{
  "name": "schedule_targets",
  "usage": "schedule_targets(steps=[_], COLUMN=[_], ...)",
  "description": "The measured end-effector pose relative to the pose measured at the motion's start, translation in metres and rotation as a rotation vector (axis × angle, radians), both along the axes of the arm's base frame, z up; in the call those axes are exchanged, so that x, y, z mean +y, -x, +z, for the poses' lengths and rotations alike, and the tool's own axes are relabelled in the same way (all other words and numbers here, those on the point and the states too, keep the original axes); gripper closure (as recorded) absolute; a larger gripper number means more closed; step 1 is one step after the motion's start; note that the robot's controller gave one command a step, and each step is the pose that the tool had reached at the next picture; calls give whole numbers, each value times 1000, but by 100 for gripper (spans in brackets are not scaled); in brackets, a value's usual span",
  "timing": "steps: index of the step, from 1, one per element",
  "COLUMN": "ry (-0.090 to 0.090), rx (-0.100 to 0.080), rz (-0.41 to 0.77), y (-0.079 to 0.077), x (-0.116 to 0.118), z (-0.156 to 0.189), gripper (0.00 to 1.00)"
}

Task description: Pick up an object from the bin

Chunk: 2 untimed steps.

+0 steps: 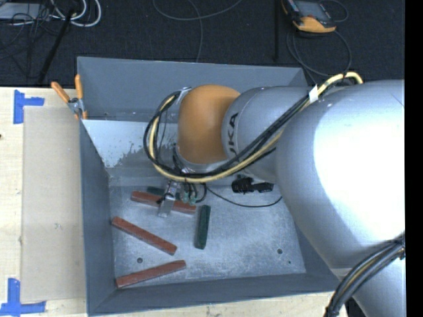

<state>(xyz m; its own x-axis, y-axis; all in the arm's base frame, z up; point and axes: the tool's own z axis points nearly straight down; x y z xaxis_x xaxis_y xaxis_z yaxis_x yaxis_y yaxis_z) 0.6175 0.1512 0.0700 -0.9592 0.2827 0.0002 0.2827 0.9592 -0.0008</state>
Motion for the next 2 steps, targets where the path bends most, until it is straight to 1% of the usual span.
schedule_targets(steps=[1,2], ry=[-2,-1], rx=[-4,-3], rz=[61,186], y=[14,18], x=[24,-5], z=[134,159], gripper=[100,100])
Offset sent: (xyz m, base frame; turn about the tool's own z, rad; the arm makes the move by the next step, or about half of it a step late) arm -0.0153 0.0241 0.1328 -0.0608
